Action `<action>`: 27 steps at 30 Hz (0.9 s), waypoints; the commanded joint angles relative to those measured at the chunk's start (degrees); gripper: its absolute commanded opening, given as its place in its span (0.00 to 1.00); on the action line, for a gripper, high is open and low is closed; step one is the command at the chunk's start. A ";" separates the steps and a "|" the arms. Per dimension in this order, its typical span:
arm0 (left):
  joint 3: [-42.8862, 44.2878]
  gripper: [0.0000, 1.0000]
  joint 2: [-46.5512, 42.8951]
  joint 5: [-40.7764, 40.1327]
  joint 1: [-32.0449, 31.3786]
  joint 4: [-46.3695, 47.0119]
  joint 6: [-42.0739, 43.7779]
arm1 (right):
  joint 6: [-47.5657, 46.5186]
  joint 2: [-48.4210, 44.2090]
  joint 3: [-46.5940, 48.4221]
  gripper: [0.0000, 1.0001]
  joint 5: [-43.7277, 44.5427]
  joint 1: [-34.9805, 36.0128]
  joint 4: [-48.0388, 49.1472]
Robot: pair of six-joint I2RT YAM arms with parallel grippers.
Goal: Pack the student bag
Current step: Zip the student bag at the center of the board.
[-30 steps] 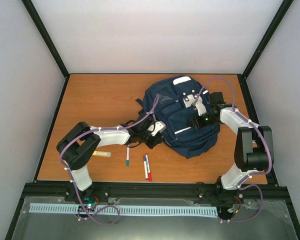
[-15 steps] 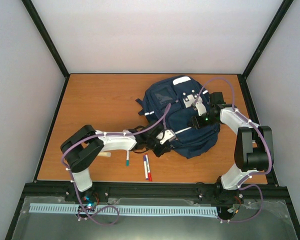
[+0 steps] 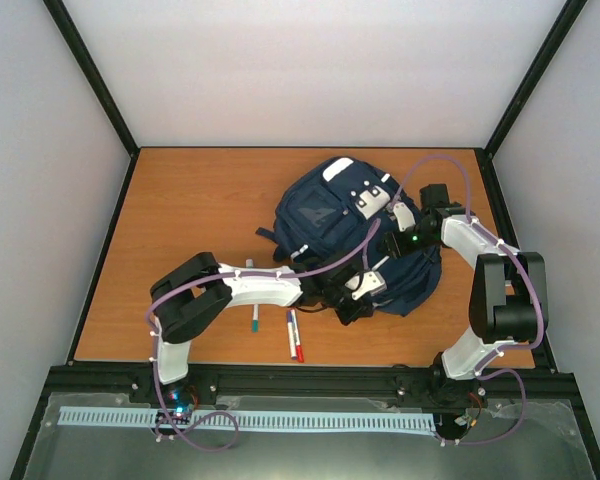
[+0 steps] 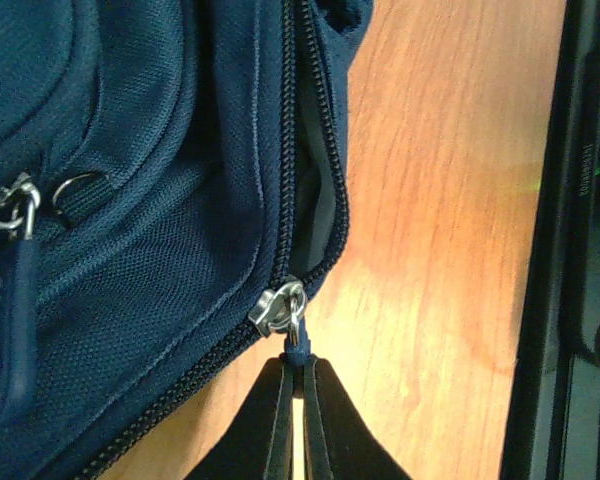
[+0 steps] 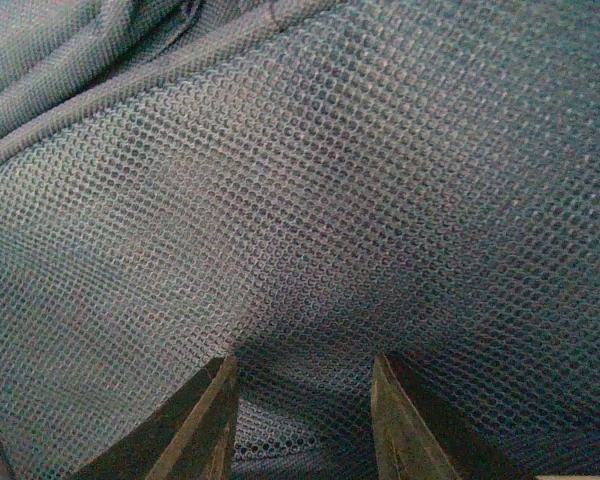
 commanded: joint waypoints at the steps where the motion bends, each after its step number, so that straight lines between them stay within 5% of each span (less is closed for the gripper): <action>1: 3.99 0.01 0.76 6.54 -2.47 2.16 -0.93 | -0.48 1.66 -1.14 0.40 0.52 0.51 -2.38; 6: 4.26 0.06 -1.75 5.08 -2.47 0.90 -0.63 | -0.86 -1.22 -0.51 0.39 1.58 0.43 -3.19; 15: -1.06 0.58 -14.25 -10.07 -2.23 -7.66 2.99 | -6.46 -21.03 1.92 0.47 8.62 -0.54 -13.60; 19: -4.74 0.65 -17.27 -18.02 -1.52 -7.92 4.37 | -11.34 -28.38 -1.26 0.51 11.51 -0.17 -18.20; 27: -11.91 0.85 -21.33 -18.73 0.16 0.30 7.46 | -24.11 -32.77 -11.04 0.50 20.55 0.51 -24.35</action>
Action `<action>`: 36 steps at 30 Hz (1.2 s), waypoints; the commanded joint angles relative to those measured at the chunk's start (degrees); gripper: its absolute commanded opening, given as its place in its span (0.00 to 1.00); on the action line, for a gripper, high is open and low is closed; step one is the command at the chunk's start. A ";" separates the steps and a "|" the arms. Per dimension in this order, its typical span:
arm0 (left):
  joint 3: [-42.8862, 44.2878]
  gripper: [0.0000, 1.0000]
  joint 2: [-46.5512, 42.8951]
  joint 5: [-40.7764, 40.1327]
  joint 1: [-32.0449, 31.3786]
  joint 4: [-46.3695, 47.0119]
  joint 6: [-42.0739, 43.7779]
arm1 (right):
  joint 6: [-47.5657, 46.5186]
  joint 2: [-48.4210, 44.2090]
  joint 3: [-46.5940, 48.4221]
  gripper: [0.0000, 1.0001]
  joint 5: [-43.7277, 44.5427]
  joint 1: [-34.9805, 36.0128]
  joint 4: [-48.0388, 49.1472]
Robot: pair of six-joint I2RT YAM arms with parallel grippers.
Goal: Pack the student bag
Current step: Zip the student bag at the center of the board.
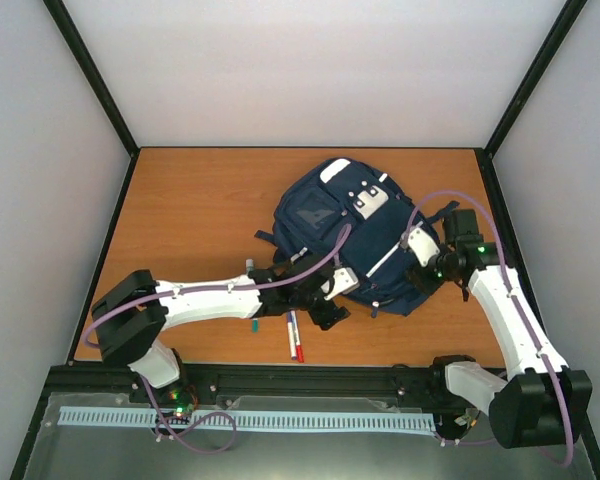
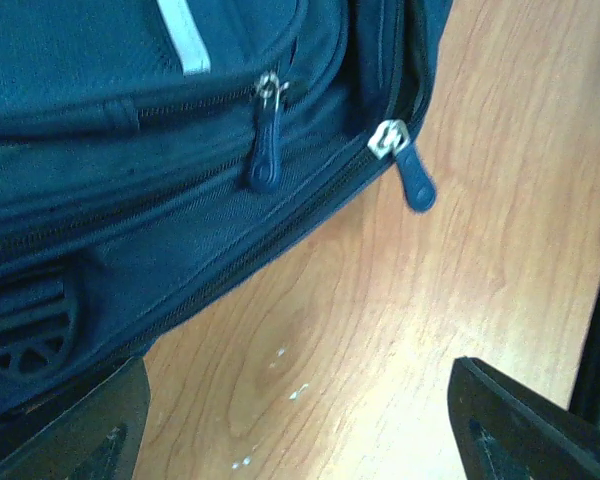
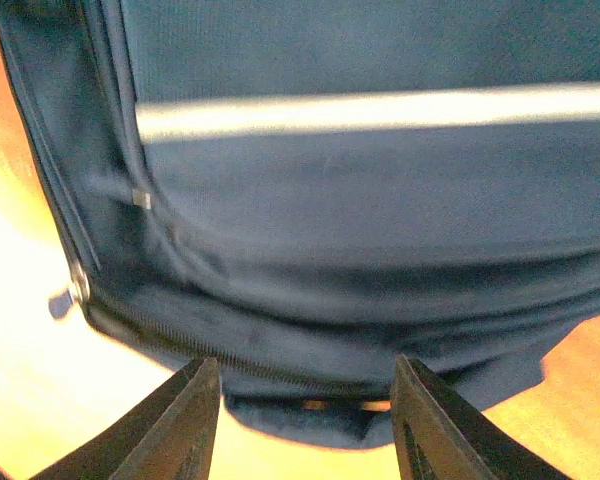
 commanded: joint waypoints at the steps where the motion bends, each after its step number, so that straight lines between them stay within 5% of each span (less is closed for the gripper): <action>1: -1.10 0.85 -2.09 -2.16 0.69 5.04 3.51 | -9.10 -0.30 -5.77 0.50 6.90 0.23 -4.82; 18: 7.89 0.72 11.38 3.53 4.07 7.52 12.54 | -4.87 12.25 -9.41 0.41 12.97 -0.83 9.21; 26: 14.64 0.63 18.11 6.96 6.14 3.36 15.27 | -2.59 20.68 -2.86 0.39 14.32 -6.69 15.34; 36: 18.24 0.61 22.15 11.75 6.14 4.29 13.68 | -2.46 5.92 -3.04 0.47 10.62 -6.76 5.04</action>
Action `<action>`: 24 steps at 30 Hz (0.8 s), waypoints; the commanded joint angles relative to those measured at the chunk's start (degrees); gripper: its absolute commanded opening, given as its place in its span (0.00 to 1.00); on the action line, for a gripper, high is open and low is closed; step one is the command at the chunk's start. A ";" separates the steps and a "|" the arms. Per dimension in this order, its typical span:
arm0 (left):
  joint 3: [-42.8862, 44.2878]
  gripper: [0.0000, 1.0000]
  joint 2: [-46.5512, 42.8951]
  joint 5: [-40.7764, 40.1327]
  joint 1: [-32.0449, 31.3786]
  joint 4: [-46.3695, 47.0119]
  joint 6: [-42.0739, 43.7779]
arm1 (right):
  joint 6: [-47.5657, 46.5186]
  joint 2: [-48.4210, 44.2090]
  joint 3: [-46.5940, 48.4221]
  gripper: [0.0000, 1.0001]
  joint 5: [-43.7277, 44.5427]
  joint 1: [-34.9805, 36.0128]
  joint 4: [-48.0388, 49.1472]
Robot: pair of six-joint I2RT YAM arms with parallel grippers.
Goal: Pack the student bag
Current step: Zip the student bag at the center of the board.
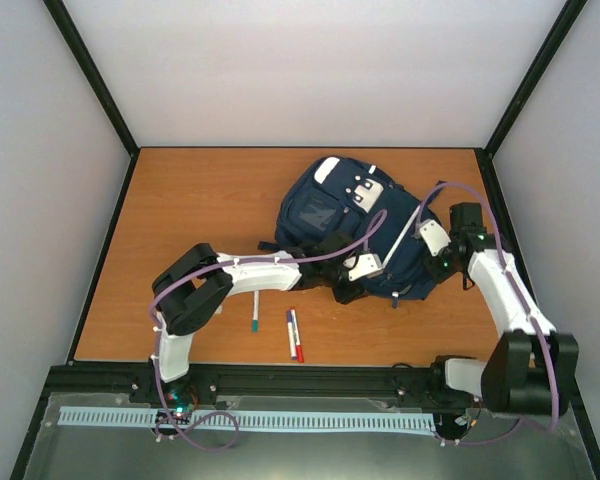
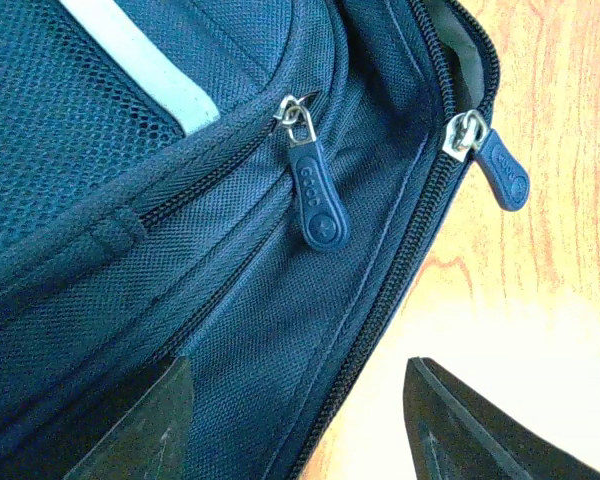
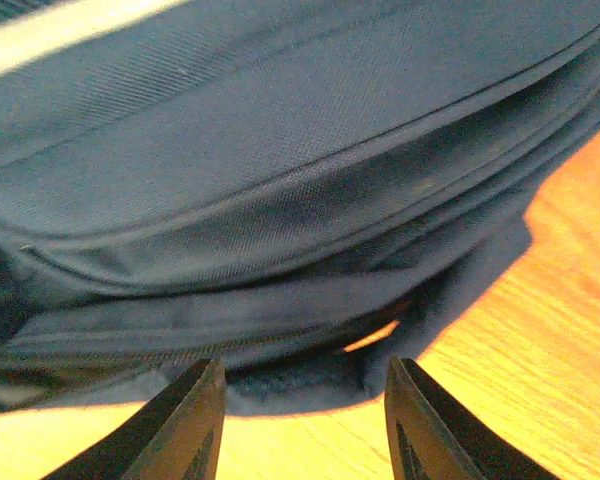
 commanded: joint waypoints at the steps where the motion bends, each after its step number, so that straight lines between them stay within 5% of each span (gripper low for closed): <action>1: 2.69 0.61 1.62 2.61 0.00 0.94 0.27 | -1.27 -8.32 -1.10 0.49 -2.10 -0.11 -5.13; 8: 4.37 0.52 4.29 3.33 0.00 2.82 -0.95 | -8.77 -15.33 -6.93 0.60 -8.00 0.76 -9.49; 17: 8.33 0.24 8.65 4.15 0.00 2.57 -2.43 | -7.81 -14.73 -8.09 0.58 -8.46 0.77 -9.76; 24: 10.39 0.12 9.25 7.84 0.02 8.94 -8.95 | -6.17 -10.67 -8.55 0.59 -8.63 0.77 -6.69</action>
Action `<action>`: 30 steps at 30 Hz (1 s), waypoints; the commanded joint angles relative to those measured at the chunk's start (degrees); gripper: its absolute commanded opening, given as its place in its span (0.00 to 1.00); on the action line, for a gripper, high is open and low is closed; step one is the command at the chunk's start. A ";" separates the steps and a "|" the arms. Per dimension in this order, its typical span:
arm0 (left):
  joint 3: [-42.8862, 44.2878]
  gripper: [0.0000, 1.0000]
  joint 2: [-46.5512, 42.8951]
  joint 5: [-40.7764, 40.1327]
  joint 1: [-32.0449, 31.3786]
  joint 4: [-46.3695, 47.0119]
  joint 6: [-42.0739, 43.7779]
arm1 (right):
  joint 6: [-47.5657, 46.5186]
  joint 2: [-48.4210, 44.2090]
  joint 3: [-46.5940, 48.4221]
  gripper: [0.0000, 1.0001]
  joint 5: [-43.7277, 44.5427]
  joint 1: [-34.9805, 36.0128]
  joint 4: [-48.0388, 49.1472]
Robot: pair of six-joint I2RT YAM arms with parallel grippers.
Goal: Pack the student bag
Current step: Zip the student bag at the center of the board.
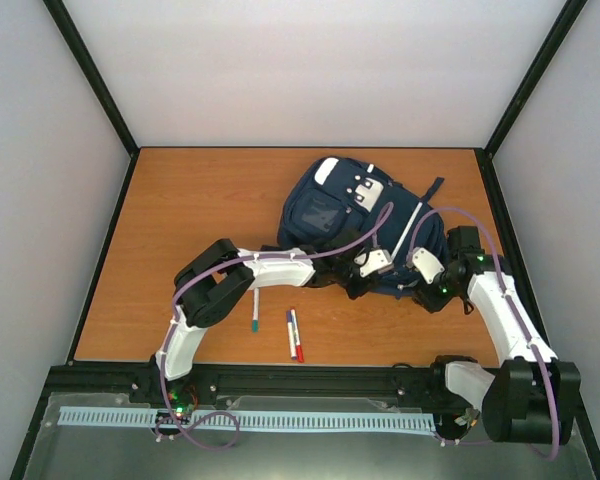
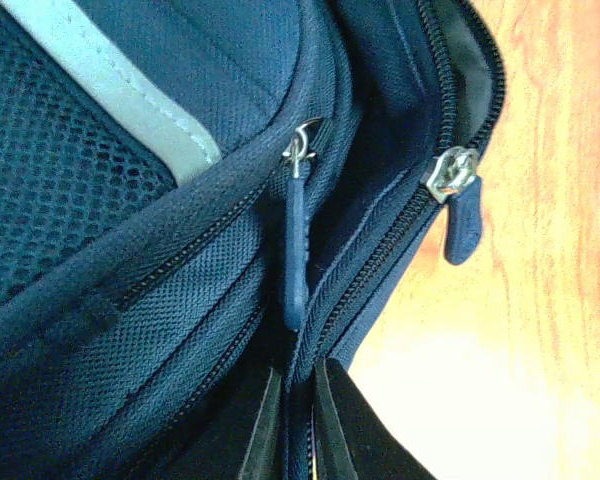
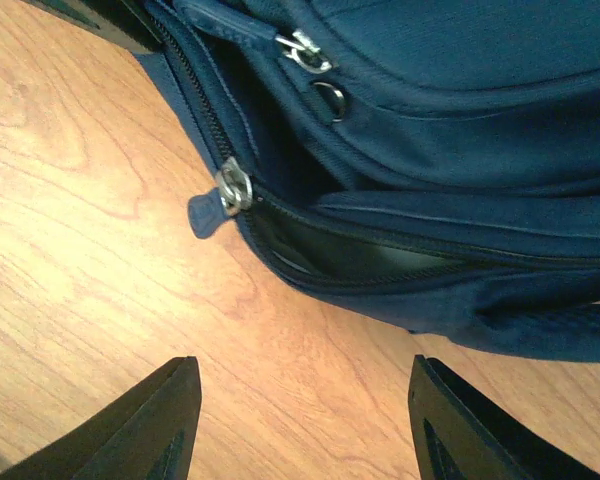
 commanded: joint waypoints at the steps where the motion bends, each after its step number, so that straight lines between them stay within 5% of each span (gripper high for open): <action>1: 3.81 0.11 1.14 3.16 0.00 7.60 -5.65 | 1.27 2.30 0.05 0.59 -1.29 0.28 1.88; 14: 5.50 0.07 1.97 7.66 0.00 17.66 -17.49 | 5.96 5.27 1.31 0.60 -4.07 0.28 7.67; 30: 4.11 0.07 0.69 7.24 0.00 17.69 -17.82 | 12.12 9.40 3.75 0.25 0.49 0.20 13.34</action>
